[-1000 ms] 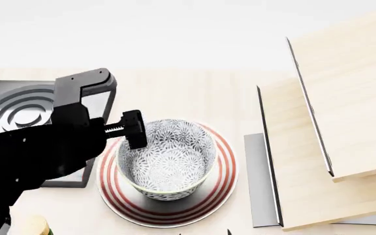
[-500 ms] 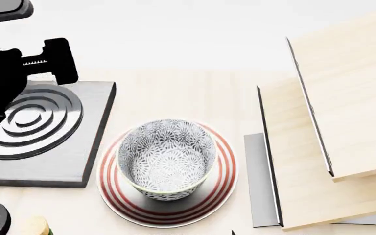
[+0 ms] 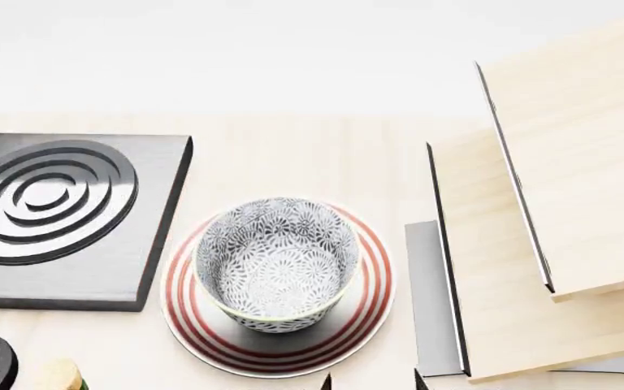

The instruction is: Pick up the akita bowl and put it on the plate.

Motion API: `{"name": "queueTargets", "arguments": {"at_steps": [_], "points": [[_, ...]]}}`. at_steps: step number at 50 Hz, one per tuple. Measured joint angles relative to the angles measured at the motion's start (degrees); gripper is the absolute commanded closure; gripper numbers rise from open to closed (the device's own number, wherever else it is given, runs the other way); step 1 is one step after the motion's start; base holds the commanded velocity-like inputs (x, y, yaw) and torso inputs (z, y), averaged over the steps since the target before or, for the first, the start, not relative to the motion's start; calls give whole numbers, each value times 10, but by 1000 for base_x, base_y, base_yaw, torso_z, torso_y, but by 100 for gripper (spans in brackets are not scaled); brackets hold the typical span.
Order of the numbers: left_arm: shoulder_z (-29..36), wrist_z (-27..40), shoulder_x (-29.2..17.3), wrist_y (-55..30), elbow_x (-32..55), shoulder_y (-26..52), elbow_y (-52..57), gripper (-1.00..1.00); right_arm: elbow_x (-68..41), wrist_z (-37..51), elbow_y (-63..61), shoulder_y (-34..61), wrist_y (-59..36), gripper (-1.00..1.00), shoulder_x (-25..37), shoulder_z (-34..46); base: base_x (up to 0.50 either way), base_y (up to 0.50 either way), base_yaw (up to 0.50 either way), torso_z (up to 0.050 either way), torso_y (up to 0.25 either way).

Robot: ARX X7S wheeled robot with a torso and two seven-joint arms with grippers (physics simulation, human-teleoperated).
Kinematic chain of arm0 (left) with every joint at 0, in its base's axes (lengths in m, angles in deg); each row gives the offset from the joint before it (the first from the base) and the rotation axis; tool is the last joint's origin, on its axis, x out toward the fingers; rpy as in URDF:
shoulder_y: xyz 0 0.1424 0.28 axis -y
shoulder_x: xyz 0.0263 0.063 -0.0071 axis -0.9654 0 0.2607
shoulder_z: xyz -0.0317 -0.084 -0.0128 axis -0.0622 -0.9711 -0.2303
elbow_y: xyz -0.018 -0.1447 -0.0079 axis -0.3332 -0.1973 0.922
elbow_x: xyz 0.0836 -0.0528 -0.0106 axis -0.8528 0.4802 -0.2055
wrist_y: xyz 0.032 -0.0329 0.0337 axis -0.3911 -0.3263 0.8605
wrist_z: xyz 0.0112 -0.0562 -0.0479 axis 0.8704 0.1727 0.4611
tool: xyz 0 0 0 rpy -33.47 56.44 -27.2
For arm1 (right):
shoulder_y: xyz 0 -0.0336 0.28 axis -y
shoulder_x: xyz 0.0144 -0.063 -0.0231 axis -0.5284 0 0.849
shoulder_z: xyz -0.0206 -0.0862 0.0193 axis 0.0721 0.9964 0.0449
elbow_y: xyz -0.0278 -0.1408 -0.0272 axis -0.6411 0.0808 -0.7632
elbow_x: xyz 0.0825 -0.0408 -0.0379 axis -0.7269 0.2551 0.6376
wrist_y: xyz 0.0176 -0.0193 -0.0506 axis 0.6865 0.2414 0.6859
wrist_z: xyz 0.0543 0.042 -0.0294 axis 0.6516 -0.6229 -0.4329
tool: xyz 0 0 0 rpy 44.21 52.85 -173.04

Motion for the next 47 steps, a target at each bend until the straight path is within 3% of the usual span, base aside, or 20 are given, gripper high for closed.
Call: {"name": "queueTargets", "arguments": {"at_steps": [16, 31, 47], "points": [[-93, 18, -73, 89, -28, -184, 139, -100, 4, 79, -263, 1, -128, -100, 86, -37, 0, 0, 0, 0, 0], [-168, 19, -89, 186, -106, -351, 243, -100, 4, 141, -481, -1, -227, -100, 151, -77, 0, 0, 0, 0, 0], [-240, 22, -90, 258, -175, -475, 359, -100, 16, 177, -619, -3, -288, -100, 186, -88, 0, 0, 0, 0, 0]]}}
